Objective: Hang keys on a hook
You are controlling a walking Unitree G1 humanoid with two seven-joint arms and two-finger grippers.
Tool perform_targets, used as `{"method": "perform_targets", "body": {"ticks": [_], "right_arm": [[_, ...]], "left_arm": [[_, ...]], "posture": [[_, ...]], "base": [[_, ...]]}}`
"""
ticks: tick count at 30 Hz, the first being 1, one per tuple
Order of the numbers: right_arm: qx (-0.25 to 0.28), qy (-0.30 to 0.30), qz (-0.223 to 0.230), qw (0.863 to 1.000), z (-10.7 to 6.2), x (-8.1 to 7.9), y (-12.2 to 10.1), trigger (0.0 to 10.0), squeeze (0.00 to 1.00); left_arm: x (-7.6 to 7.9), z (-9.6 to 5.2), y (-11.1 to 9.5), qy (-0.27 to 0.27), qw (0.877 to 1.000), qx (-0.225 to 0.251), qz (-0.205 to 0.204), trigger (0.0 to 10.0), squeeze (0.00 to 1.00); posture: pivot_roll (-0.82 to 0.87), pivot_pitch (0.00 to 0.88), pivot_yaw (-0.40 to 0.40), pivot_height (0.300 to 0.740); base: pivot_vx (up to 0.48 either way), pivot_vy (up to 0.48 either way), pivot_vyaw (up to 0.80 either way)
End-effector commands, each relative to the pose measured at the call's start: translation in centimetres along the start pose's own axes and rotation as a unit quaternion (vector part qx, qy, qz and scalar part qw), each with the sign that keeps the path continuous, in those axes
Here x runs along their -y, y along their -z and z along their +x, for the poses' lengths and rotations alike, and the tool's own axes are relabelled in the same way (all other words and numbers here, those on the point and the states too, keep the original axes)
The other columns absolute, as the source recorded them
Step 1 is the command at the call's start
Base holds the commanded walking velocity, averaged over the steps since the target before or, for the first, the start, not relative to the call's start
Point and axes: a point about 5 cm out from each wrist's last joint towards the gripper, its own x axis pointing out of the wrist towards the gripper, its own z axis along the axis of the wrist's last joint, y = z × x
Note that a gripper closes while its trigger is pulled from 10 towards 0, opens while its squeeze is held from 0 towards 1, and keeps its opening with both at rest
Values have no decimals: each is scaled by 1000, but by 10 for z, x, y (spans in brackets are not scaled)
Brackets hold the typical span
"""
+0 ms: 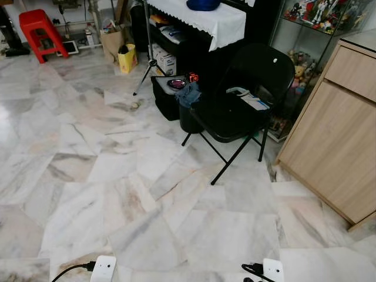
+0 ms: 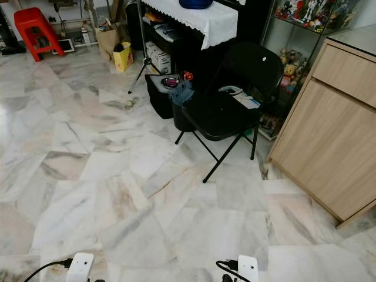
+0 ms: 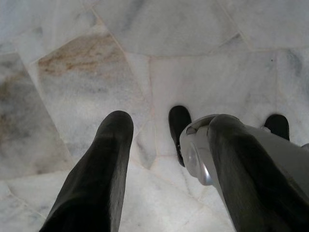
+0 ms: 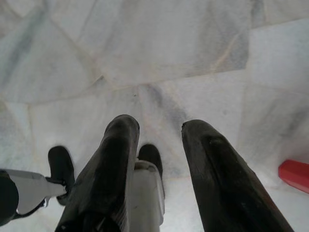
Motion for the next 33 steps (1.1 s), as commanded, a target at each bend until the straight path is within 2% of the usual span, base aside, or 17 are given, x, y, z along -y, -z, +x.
{"method": "perform_targets", "body": {"ticks": [1,5,19,22,25,30,33], "right_arm": [[-9,2,-1,1000,-1,2,3,10000,0],[-9,3,-1,1000,-1,2,3,10000,0],[-7,10,-5,1000,-1,6,2,10000,0],[-8,10,-6,1000,-1,6,2,10000,0],[-8,10,-6,1000,-1,6,2,10000,0],[-9,9,-8,1000,-1,6,3,10000,0],[-9,9,-8,1000,-1,6,3,10000,0]], "left_arm": [[2,0,2,3,1000,-4,26,10000,0],[2,0,3,-1,1000,-4,10,10000,0],[5,0,1,2,1000,1,22,10000,0],[6,0,0,3,1000,3,29,10000,0],[6,0,1,0,1000,2,11,10000,0],[6,0,0,5,999,6,45,10000,0],[6,0,1,2,999,2,34,10000,0]], "posture": [[32,12,-47,740],[30,14,-48,740],[26,14,-55,740],[25,15,-55,740],[25,16,-56,740],[27,16,-58,740],[25,17,-58,740]], "base": [[0,-337,-625],[0,-169,-625],[0,0,-624],[0,-345,-625],[0,-117,-625],[0,-170,-625],[0,-480,-625]]}}
